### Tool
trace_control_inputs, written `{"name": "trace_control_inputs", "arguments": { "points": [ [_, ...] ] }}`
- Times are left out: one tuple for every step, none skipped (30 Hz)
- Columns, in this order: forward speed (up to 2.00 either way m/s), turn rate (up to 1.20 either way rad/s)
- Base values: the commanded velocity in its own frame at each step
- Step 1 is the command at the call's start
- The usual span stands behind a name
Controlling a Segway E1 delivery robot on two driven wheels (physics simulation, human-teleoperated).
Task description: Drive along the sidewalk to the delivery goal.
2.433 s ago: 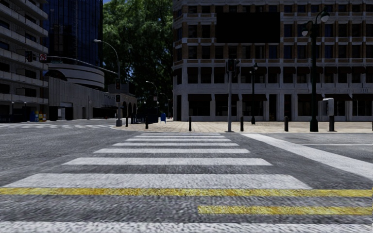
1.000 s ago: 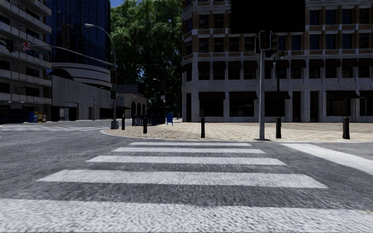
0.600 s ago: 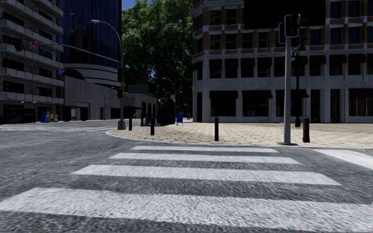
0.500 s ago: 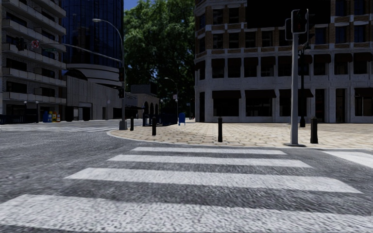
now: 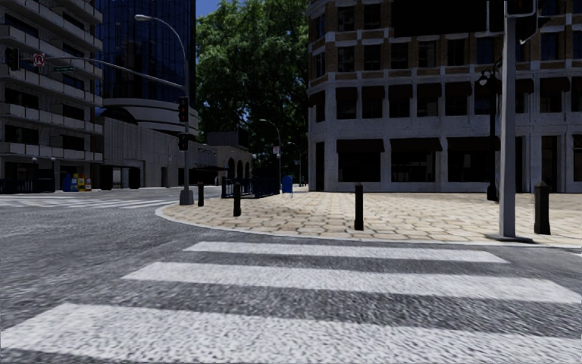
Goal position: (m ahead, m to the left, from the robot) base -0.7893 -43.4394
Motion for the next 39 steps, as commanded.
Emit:
{"name": "trace_control_inputs", "arguments": {
  "points": [
    [2.0,0.0],
    [2.0,0.0],
    [2.0,0.0],
    [2.0,0.0],
    [2.0,0.0],
    [2.0,0.0],
    [2.0,0.0],
    [2.0,0.0],
    [2.0,0.0],
    [2.0,0.0],
    [2.0,0.0],
    [2.0,0.0],
    [2.0,0.0],
    [2.0,0.0],
    [2.0,0.0],
    [2.0,0.0],
    [2.0,0.0],
    [2.0,0.0],
    [2.0,0.0],
    [2.0,0.0],
    [2.0,0.0],
    [2.0,0.0],
    [2.0,0.0],
    [2.0,0.0],
    [2.0,0.0],
    [2.0,0.0],
    [2.0,0.0],
    [2.0,0.0],
    [2.0,0.0],
    [2.0,0.0],
    [2.0,0.0],
    [2.0,0.0],
    [2.0,0.0],
    [2.0,0.0],
    [2.0,0.0],
    [2.0,0.0],
    [2.0,0.0],
    [2.0,0.0],
    [2.0,0.0]
  ]
}}
